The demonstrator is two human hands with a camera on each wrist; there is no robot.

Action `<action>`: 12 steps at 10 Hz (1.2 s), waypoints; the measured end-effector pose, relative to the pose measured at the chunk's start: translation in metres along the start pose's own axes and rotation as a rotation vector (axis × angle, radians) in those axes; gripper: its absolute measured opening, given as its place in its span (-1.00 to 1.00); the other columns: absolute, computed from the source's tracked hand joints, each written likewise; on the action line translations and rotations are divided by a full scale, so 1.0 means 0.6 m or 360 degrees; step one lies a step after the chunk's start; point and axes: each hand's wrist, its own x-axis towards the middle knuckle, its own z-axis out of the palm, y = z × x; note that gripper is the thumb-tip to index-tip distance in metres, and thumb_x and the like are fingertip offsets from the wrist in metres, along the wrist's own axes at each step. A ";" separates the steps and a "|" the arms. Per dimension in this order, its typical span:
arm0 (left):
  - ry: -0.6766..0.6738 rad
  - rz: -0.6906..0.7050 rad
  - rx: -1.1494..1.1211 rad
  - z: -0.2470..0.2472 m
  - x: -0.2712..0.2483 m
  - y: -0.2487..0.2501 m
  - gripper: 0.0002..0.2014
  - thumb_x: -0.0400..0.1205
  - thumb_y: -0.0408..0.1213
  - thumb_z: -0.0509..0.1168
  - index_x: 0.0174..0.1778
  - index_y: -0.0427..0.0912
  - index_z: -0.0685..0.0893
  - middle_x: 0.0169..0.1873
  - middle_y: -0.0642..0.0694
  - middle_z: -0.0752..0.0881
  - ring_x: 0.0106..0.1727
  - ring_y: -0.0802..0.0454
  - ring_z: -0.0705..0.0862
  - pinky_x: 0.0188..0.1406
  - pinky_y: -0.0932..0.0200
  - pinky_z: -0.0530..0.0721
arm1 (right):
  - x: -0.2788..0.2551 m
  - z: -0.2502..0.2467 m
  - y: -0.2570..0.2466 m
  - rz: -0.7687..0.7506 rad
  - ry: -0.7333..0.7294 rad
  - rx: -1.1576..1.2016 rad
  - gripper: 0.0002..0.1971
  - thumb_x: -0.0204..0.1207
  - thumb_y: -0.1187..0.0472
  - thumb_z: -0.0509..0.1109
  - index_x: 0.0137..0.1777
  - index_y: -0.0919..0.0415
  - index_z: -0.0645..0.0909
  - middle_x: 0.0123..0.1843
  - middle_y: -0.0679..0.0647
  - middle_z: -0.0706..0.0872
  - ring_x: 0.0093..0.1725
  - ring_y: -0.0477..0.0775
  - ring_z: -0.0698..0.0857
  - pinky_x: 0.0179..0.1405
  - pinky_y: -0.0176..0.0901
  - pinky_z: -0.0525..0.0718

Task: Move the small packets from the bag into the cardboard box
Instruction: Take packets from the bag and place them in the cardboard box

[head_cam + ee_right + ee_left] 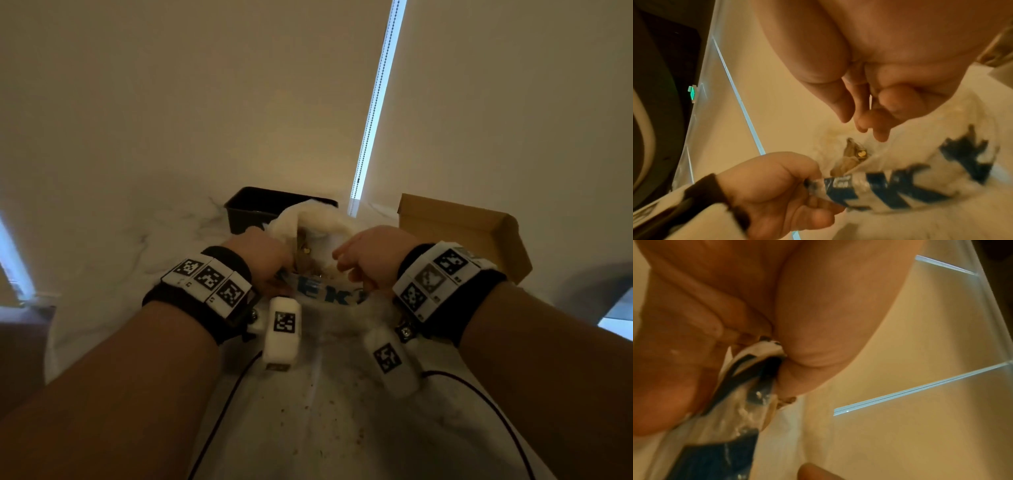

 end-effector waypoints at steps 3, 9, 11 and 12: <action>0.0172 -0.0131 -0.1351 0.010 0.016 0.018 -0.21 0.38 -0.42 0.54 0.33 0.36 0.32 0.22 -0.13 0.59 0.10 -0.32 0.74 -0.10 -0.28 0.83 | 0.032 -0.008 -0.020 -0.0059 0.0316 -0.0485 -0.70 0.56 0.14 0.37 0.26 0.16 0.67 0.24 0.08 0.70 0.21 0.13 0.66 0.16 -0.13 0.62; 0.0095 0.0002 -0.1385 0.012 -0.006 0.035 -0.14 0.24 -0.25 0.57 0.43 0.19 0.34 0.20 -0.13 0.62 0.16 -0.28 0.74 0.01 -0.30 0.81 | 0.053 0.018 -0.024 0.0033 0.0085 0.0613 -0.66 0.44 0.34 0.48 0.19 0.06 0.63 0.20 0.25 0.70 0.18 0.40 0.69 0.09 0.44 0.70; 0.0062 0.0015 -0.1362 0.010 -0.008 0.040 -0.11 0.22 -0.20 0.53 0.47 0.21 0.32 0.20 -0.14 0.63 0.14 -0.28 0.75 0.03 -0.31 0.80 | 0.052 0.022 -0.016 -0.0073 0.0095 0.0211 -0.52 0.37 0.45 0.53 0.11 -0.11 0.56 0.16 0.16 0.70 0.09 0.28 0.74 -0.02 0.26 0.80; 0.0058 -0.0022 -0.1375 0.013 -0.003 0.038 -0.10 0.21 -0.25 0.54 0.46 0.21 0.31 0.21 -0.17 0.63 0.15 -0.29 0.75 0.05 -0.30 0.80 | 0.054 0.025 -0.014 -0.0121 0.0119 0.0068 -0.53 0.38 0.41 0.52 0.20 -0.05 0.62 0.16 0.12 0.69 0.08 0.23 0.72 -0.04 0.14 0.81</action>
